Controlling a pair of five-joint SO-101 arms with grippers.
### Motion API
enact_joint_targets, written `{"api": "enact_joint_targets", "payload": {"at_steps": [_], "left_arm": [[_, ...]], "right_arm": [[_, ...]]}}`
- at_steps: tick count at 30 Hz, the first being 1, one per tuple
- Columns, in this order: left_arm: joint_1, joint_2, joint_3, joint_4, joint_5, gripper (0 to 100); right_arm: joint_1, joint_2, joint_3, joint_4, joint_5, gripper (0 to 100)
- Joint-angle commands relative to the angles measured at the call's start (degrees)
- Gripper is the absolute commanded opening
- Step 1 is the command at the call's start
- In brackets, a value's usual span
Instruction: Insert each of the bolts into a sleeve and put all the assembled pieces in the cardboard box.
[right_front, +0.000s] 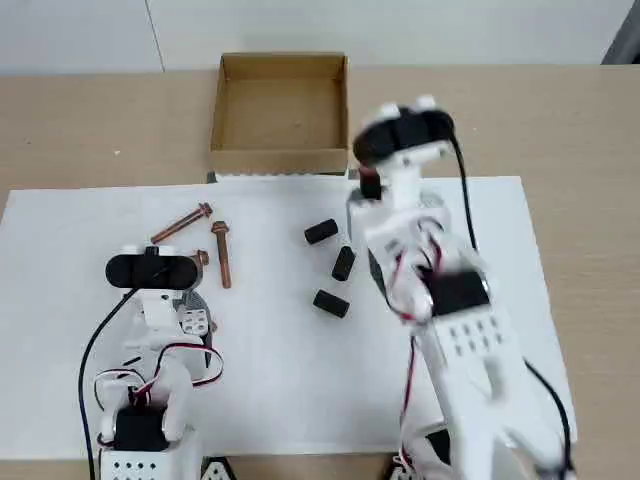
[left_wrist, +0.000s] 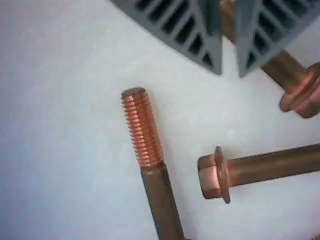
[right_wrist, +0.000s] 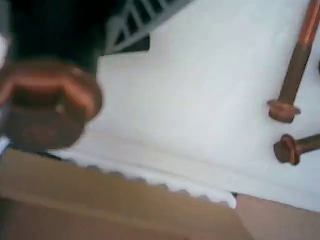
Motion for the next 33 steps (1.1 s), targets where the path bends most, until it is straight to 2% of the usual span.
{"api": "enact_joint_targets", "payload": {"at_steps": [1,8,17,28,33], "left_arm": [[-0.26,-0.62,-0.31,-1.58,-0.35,1],[-0.26,-0.62,-0.22,-1.58,-0.18,1],[-0.35,-0.62,-0.22,-1.58,-0.09,1],[-0.35,-0.62,-0.22,-1.58,0.00,1],[-0.35,-0.62,-0.22,-1.58,0.00,1]], "right_arm": [[0.40,10.33,-12.22,-3.47,0.88,0.4],[0.40,29.85,-28.92,-8.84,9.23,0.4],[0.31,48.31,-47.91,-12.88,14.86,0.4],[-0.22,67.03,-60.40,-21.23,25.05,1.2],[-0.75,71.78,-62.24,-21.05,25.58,12.4]]}}
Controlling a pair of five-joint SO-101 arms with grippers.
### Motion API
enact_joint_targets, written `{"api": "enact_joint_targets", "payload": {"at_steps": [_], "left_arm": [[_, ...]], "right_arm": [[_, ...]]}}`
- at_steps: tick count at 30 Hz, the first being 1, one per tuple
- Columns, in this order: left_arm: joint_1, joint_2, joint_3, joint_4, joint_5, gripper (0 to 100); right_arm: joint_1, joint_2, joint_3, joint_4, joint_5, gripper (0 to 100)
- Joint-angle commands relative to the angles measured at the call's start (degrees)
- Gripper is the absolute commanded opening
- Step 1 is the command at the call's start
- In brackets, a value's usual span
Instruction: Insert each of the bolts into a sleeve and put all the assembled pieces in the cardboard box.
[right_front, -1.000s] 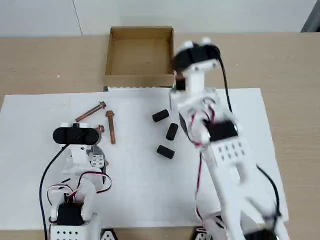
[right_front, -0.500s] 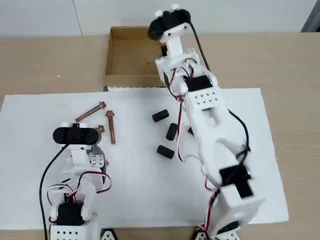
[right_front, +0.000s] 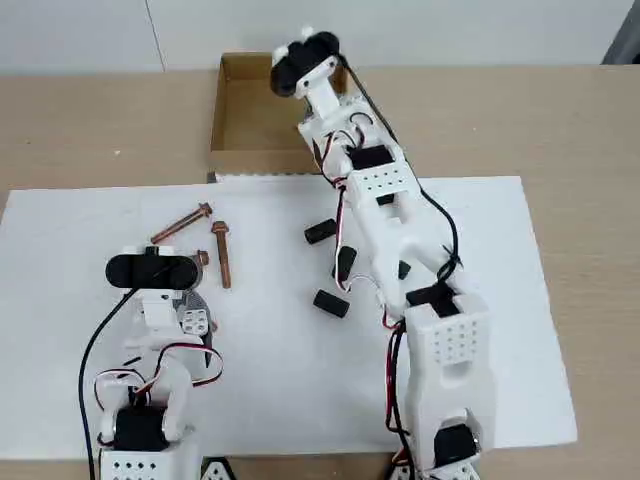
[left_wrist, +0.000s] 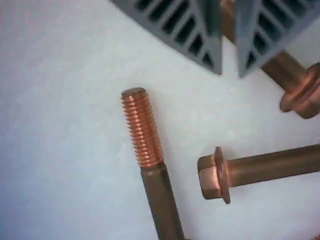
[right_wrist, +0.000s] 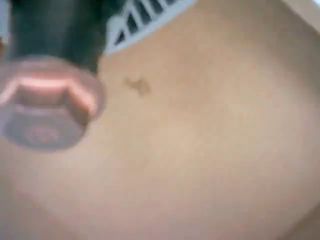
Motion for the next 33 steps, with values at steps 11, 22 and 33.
{"api": "enact_joint_targets", "payload": {"at_steps": [11,22,33], "left_arm": [[-0.35,-0.62,-0.22,-1.58,-0.09,1],[-0.35,-0.62,-0.22,-1.58,-0.09,1],[-0.35,-0.62,-0.22,-1.58,-0.09,1]], "right_arm": [[-0.48,-0.84,-4.40,-0.13,0.62,7.9],[-0.66,-17.27,-4.40,26.59,0.62,7.9],[-0.84,-28.09,-4.40,49.27,0.18,7.9]]}}
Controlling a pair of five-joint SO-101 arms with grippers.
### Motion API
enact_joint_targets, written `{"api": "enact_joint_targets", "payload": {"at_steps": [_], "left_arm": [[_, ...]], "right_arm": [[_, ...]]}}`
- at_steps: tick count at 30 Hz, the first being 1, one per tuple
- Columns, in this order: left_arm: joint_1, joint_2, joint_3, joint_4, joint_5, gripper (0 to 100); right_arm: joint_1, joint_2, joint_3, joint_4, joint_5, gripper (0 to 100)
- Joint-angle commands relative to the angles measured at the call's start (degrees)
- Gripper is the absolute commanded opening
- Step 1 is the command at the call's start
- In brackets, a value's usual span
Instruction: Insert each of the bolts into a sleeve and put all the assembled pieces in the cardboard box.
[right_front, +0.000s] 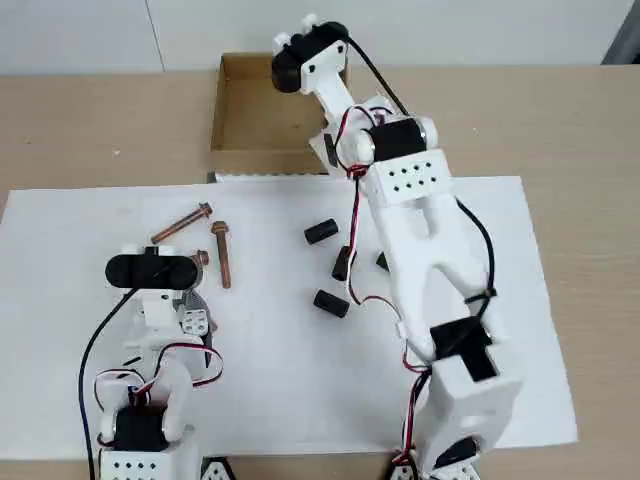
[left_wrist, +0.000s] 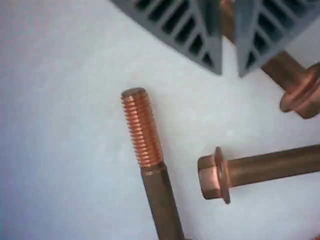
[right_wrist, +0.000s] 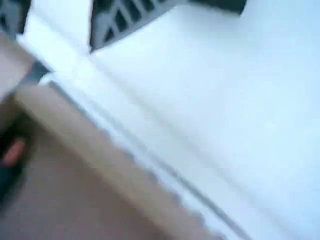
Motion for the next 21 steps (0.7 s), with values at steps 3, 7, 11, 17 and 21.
{"api": "enact_joint_targets", "payload": {"at_steps": [3,7,11,17,21], "left_arm": [[-0.35,-0.62,-0.22,-1.58,-0.09,1],[-0.35,-0.62,-0.22,-1.58,-0.09,1],[-0.35,-0.62,-0.22,-1.58,-0.09,1],[-0.35,-0.62,-0.22,-1.58,-0.09,1],[-0.35,-0.62,-0.22,-1.49,-0.09,1]], "right_arm": [[-0.31,-6.73,-3.25,10.86,-0.09,8.1],[-0.13,-8.40,-3.25,18.59,-0.09,8.2],[0.04,-8.84,-3.25,26.42,0.00,8.2],[0.66,-9.10,-0.88,28.70,0.26,8.0],[1.54,-9.19,5.45,28.88,0.44,8.0]]}}
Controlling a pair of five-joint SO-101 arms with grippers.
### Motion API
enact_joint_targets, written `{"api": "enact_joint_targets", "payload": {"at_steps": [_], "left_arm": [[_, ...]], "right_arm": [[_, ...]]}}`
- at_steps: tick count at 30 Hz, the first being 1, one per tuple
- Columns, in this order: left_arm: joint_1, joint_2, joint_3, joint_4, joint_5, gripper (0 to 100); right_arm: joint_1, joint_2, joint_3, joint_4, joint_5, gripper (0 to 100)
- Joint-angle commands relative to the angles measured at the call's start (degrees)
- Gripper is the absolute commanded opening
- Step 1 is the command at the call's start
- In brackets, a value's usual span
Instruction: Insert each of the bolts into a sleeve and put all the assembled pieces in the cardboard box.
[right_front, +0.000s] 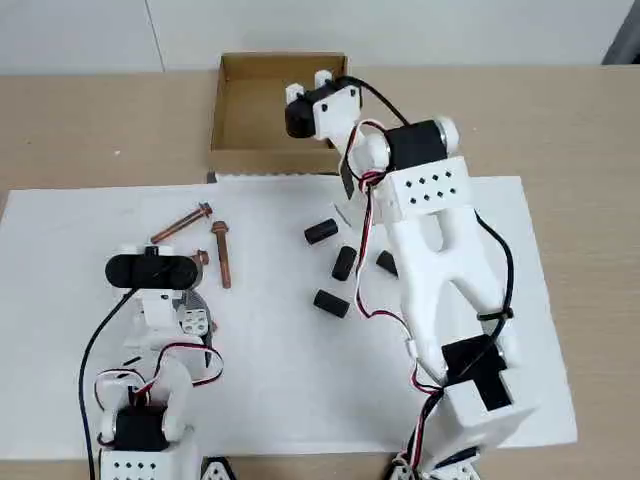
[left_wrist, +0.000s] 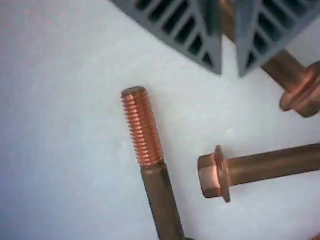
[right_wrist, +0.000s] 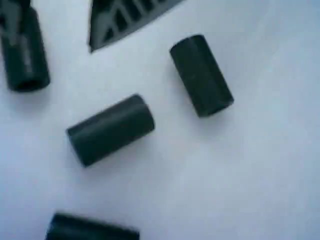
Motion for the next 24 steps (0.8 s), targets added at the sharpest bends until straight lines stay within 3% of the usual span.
{"api": "enact_joint_targets", "payload": {"at_steps": [1,7,13,24], "left_arm": [[-0.35,-0.62,-0.22,-1.32,-0.09,1],[-0.35,-0.62,-0.22,-1.32,-0.09,1],[-0.35,-0.62,-0.22,-1.32,-0.09,1],[-0.35,-0.62,-0.22,-1.32,-0.09,1]], "right_arm": [[1.45,-3.38,3.96,0.48,0.44,8.1],[3.30,-2.77,8.44,-0.22,6.86,8.9],[4.62,-0.92,11.87,-2.24,12.13,16.7],[4.62,5.23,13.54,-8.22,17.85,16.6]]}}
